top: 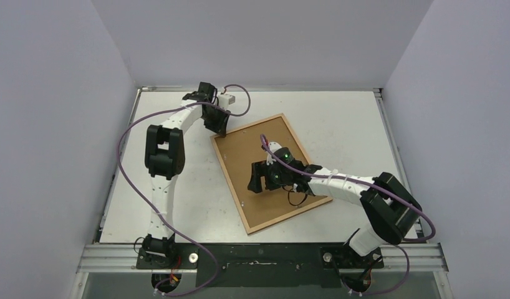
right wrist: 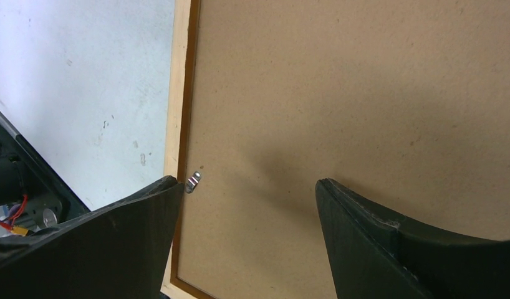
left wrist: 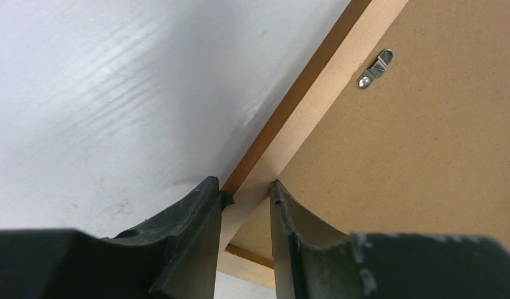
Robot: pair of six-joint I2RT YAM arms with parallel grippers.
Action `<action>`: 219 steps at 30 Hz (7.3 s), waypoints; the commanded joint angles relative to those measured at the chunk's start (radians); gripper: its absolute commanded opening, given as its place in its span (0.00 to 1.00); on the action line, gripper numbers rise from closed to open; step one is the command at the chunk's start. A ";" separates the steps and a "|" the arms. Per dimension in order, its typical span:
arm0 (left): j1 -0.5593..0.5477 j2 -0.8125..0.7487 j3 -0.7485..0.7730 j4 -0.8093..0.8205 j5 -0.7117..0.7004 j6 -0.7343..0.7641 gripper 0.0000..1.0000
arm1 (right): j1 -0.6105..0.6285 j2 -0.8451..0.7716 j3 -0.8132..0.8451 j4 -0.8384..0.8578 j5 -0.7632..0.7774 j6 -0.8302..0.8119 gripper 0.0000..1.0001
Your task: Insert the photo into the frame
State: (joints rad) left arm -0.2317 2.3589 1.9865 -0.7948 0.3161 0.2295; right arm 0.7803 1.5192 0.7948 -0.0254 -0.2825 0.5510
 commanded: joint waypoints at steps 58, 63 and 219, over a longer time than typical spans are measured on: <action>0.057 -0.076 -0.139 0.164 -0.178 -0.115 0.15 | 0.024 0.277 -0.043 0.419 -0.368 0.323 0.76; 0.057 -0.080 -0.151 0.165 -0.178 -0.122 0.15 | 0.025 0.298 -0.035 0.427 -0.378 0.329 0.76; 0.132 -0.284 -0.443 0.114 0.032 -0.224 0.32 | -0.063 0.700 0.708 0.196 -0.442 -0.102 0.76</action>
State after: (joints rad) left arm -0.0868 2.0506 1.5028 -0.7391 0.3492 0.0326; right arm 0.7078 2.2024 1.4567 0.1829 -0.6834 0.4919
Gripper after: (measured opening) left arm 0.334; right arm 0.760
